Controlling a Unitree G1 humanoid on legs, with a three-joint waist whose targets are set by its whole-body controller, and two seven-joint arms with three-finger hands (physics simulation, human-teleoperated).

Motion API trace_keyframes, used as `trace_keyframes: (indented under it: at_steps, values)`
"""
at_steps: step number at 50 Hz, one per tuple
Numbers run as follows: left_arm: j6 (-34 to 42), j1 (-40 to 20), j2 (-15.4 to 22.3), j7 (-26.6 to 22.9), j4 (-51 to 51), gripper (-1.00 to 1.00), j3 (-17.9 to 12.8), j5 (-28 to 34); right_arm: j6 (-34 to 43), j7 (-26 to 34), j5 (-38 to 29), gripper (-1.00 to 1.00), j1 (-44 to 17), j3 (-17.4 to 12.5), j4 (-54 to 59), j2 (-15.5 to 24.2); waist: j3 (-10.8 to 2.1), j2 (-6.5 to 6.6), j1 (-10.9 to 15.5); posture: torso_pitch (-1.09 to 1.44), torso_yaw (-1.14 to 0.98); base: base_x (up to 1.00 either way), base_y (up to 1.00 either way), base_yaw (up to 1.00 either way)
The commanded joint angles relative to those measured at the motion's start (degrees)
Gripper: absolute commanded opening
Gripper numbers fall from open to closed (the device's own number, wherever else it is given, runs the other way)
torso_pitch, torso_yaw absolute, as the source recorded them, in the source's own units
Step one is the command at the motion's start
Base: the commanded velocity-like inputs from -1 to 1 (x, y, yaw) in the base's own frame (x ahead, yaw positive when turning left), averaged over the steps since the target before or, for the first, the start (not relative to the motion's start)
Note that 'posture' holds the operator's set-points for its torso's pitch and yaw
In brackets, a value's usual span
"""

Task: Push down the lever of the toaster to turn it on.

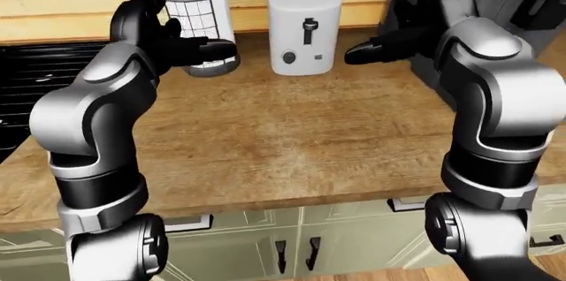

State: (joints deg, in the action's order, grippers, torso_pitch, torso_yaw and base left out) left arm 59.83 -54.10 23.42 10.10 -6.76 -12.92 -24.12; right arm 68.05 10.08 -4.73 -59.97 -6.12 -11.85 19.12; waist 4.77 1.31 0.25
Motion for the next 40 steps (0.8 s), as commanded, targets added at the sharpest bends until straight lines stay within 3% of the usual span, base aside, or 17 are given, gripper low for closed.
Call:
trace_keyframes:
  at_steps: [1,3,4,5,6,8,9,10,17,18,19,21,23,25,26,32,40]
  values:
    - [-2.2,-3.2,0.7,-0.2,-2.6,1.0,-0.4,-0.3,-2.3,-0.2,-0.7,1.0,-2.6,-1.3,-2.0,1.2,-1.15,0.98,-0.5,0.0,0.0,0.69,0.0,0.0]
    - [-2.3,-3.2,0.7,-0.2,-2.6,1.0,-0.3,-0.3,-2.5,-0.5,-0.8,1.0,-2.6,-1.3,-1.5,1.0,-1.61,0.56,-0.3,0.0,0.0,0.64,0.0,0.0]
    - [-2.3,-3.1,0.6,-0.2,-2.6,1.0,-0.3,-0.3,-2.6,-0.7,-0.8,1.0,-2.4,-1.5,-1.4,0.7,0.19,0.19,-0.4,0.0,0.0,0.03,0.0,0.0]
    - [-2.3,-3.0,0.6,-0.2,-2.7,1.0,-0.3,-0.3,-2.7,-0.7,-0.8,1.0,-2.3,-1.4,-1.6,0.7,-1.87,0.67,-0.6,0.0,0.0,0.0,0.0,0.0]
    - [-2.5,-2.8,0.6,-0.2,-2.7,1.0,-0.3,-0.2,-2.7,-0.9,-0.8,1.0,-2.2,-1.6,-1.6,0.7,-2.63,0.13,-0.3,0.0,0.0,0.0,0.0,0.0]
    - [-2.3,-2.7,0.5,-0.1,-3.0,1.0,-0.4,-0.3,-2.8,-0.9,-0.8,1.0,-2.3,-1.5,-1.5,0.7,-2.36,-1.99,-0.2,0.0,0.0,0.0,0.0,0.0]
    - [-2.3,-2.6,0.5,0.0,-3.0,1.0,-0.4,-0.4,-2.9,-0.9,-0.8,1.0,-2.3,-1.5,-1.3,0.7,-3.26,-2.28,-0.1,0.0,0.0,0.0,0.0,0.0]
    - [-2.2,-2.6,0.4,0.0,-3.2,1.0,-0.4,-0.4,-2.9,-0.9,-0.8,1.0,-2.3,-1.5,-1.2,0.8,-2.61,-1.14,0.0,0.0,0.0,0.0,0.0,0.0]
    - [-2.3,-2.4,0.6,-0.1,-3.3,1.0,-0.3,-0.3,-2.3,-1.9,-0.8,1.0,-2.0,-1.6,-1.0,0.0,-2.88,-1.2,-0.1,0.0,0.0,0.0,0.0,0.0]
    - [-2.3,-2.3,0.6,-0.1,-3.4,1.0,-0.3,-0.3,-2.1,-1.9,-0.8,1.0,-1.7,-1.3,-1.0,-0.1,-3.85,-1.07,-0.1,0.0,0.0,-0.71,0.0,0.0]
    - [-2.1,-2.3,0.5,0.0,-3.6,1.0,-0.4,-0.4,-2.6,-2.1,-0.7,1.0,-1.8,-1.6,-0.9,-0.2,-4.86,-2.1,-0.1,0.0,0.0,-0.53,0.0,0.0]
    - [-2.2,-2.2,0.4,0.0,-3.5,1.0,-0.3,-0.3,-2.7,-1.9,-0.5,1.0,-1.6,-1.4,-0.9,0.0,-1.59,-2.5,-0.5,0.0,0.0,0.0,0.0,0.0]
    - [-2.3,-2.2,0.4,0.0,-3.5,1.0,-0.3,-0.3,-2.7,-1.9,-0.4,1.0,-1.7,-1.5,-0.9,0.0,-2.11,-1.06,-0.6,0.0,0.0,0.0,0.0,0.0]
    - [-2.1,-2.4,0.3,0.1,-3.6,1.0,-0.3,-0.3,-2.8,-1.9,-0.3,1.0,-1.9,-1.5,-0.6,0.1,-1.1,1.63,-0.8,0.0,0.0,0.0,0.0,0.0]
    - [-2.0,-2.4,0.3,0.2,-3.7,1.0,-0.3,-0.4,-3.1,-1.9,-0.2,1.0,-1.9,-1.5,-0.4,0.1,-1.96,1.02,-1.4,0.0,0.0,0.0,0.0,0.0]
    - [-2.0,-2.4,0.3,0.1,-3.9,1.0,-0.2,-0.4,-3.8,-2.1,0.0,1.0,-2.1,-1.6,0.5,0.1,-2.64,-1.56,-0.4,0.0,0.0,0.0,0.0,0.0]
    - [-3.0,-2.0,-0.1,-0.2,-3.3,1.0,-0.1,0.2,-4.2,-2.5,0.4,1.0,-2.2,-1.7,1.1,0.3,-3.3,-1.24,0.0,0.0,0.0,0.0,0.0,0.0]
